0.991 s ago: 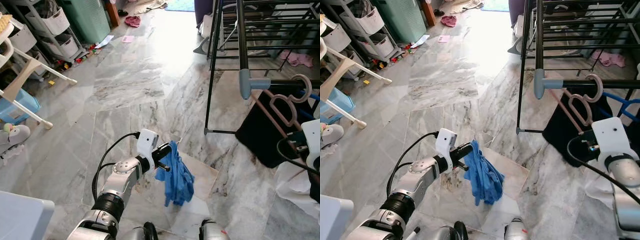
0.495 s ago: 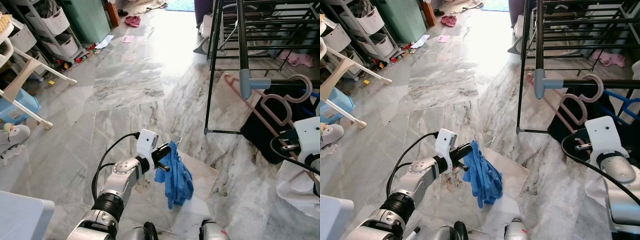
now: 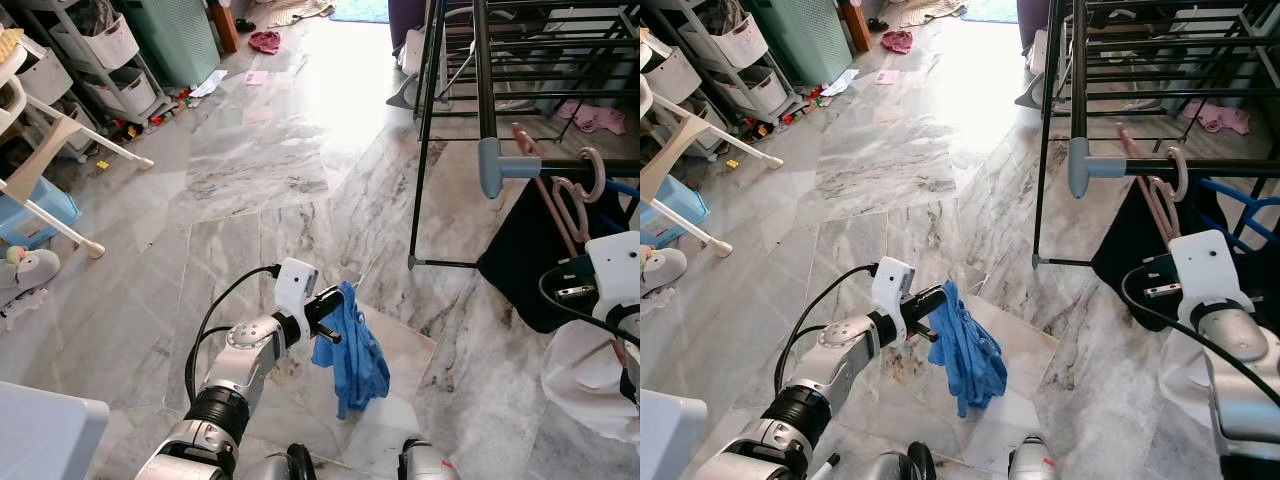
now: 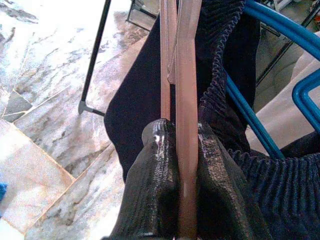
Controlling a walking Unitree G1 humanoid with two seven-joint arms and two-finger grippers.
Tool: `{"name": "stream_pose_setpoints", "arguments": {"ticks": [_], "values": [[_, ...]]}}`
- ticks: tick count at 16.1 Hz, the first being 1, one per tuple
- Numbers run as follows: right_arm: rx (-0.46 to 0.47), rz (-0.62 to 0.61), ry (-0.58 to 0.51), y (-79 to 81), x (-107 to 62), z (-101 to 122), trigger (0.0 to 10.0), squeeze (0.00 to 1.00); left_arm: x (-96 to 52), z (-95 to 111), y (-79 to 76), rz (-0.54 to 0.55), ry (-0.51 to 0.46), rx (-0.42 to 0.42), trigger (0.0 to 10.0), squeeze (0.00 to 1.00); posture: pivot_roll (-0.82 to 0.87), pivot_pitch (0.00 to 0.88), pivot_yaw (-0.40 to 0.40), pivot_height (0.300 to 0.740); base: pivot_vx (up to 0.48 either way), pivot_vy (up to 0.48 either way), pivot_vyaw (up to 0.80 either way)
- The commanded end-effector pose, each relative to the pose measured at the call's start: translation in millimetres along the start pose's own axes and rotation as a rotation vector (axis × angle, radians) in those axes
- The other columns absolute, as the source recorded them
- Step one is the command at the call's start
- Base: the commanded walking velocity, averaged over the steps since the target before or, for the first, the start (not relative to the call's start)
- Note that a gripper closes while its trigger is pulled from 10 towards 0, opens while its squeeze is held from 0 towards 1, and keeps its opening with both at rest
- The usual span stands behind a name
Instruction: Hang hanger
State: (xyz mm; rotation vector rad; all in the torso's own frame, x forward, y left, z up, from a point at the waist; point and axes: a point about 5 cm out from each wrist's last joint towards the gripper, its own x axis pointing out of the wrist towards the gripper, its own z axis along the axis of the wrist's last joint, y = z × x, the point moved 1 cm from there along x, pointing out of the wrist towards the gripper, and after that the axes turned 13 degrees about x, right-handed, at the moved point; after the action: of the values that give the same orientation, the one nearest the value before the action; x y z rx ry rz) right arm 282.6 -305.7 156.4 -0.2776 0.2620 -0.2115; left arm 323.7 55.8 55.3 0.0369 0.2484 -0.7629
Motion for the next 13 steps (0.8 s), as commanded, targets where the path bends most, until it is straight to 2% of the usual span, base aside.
{"name": "stream_pose_setpoints", "arguments": {"ticks": [1,2,4,5,6,7,9,11,12,13], "values": [[-0.004,0.007,0.009,0.9,0.3,-2.6,0.0,0.0,-2.9,-2.7,3.8,0.021,0.004,-0.001,10.0,0.0,-0.3,0.188,0.154,0.74,0.0,0.0,0.0],[-0.009,-0.002,0.012,0.4,1.1,-3.0,0.0,0.0,-2.9,-2.8,4.0,0.021,0.003,0.0,10.0,0.0,-0.3,0.187,0.153,0.74,0.0,0.0,0.0],[-0.032,-0.001,0.019,2.0,2.9,-4.5,2.7,0.0,-2.5,-2.7,4.2,0.022,0.004,0.002,10.0,0.0,-0.3,0.187,0.154,0.74,0.0,0.0,0.0],[-0.046,0.006,0.02,3.3,3.8,-5.1,4.6,0.0,-2.4,-2.6,4.4,0.023,0.005,0.002,10.0,0.0,-0.3,0.187,0.154,0.74,0.0,0.0,0.0],[-0.057,0.005,0.021,3.9,4.2,-5.7,10.0,0.0,-2.5,-2.7,4.3,0.022,0.005,0.004,10.0,0.0,-0.3,0.187,0.154,0.74,0.0,0.0,0.0],[-0.052,0.006,0.022,5.2,4.7,-6.1,10.0,1.0,-2.7,-3.1,4.3,0.022,0.006,0.005,10.0,0.0,-0.3,0.186,0.154,0.74,0.0,0.0,0.0],[-0.081,0.0,0.018,7.4,6.0,-5.6,10.0,1.0,-3.4,-4.4,4.6,0.025,0.007,0.005,10.0,0.0,-0.3,0.186,0.153,0.74,0.0,0.0,0.0],[-0.089,-0.004,0.015,8.1,7.8,-3.7,10.0,0.89,-3.4,-4.2,4.8,0.026,0.007,0.005,10.0,0.0,-0.3,0.184,0.152,0.74,0.0,0.0,0.0],[-0.092,-0.006,0.011,7.7,9.3,-1.5,10.0,0.15,-3.0,-4.1,4.3,0.025,0.007,0.006,10.0,0.0,-0.3,0.184,0.151,0.74,0.0,0.0,0.0],[-0.094,-0.008,0.006,7.3,10.9,0.7,10.0,0.01,-2.9,-4.1,4.1,0.023,0.007,0.006,10.0,0.0,-0.3,0.184,0.151,0.74,0.0,0.0,0.0]]}}
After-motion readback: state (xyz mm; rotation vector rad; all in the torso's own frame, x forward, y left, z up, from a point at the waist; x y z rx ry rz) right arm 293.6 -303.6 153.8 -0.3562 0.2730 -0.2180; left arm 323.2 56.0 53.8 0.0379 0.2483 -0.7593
